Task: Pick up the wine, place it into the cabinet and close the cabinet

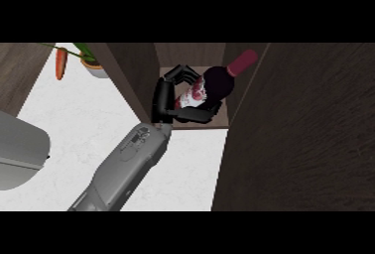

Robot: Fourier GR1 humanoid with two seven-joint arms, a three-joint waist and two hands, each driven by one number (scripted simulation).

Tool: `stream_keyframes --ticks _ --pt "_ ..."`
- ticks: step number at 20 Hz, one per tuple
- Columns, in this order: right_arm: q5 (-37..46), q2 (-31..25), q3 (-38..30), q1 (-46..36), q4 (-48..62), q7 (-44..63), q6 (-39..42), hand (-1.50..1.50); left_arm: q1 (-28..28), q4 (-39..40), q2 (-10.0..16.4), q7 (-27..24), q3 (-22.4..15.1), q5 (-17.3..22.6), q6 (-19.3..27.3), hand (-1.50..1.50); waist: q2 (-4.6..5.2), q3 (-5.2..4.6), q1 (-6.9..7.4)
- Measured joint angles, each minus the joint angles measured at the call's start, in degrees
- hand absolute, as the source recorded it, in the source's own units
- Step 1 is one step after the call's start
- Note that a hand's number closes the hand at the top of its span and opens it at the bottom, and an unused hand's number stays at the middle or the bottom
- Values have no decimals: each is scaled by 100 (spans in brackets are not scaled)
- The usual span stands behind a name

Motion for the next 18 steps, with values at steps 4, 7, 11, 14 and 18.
stream_keyframes --ticks 4,7,11,14,18 --pt "-30 37 -55 64 49 -116 64 -150 -180 609 -1 -260 -98 99 17 150 9 0 -15" --pt "-42 33 -43 -17 81 -84 61 -150 -310 1054 2 -519 -149 185 111 150 14 -1 -55" --pt "-33 35 15 -119 105 -46 20 -150 -518 1613 0 -900 -11 343 10 150 18 -4 -58" --pt "-33 65 65 -98 113 -58 11 -150 -492 1868 0 -1248 65 548 -33 150 23 -3 -67" --pt "-31 100 153 -178 130 -69 -12 -150 -716 2263 1 -1562 238 870 -161 150 38 -5 -114"
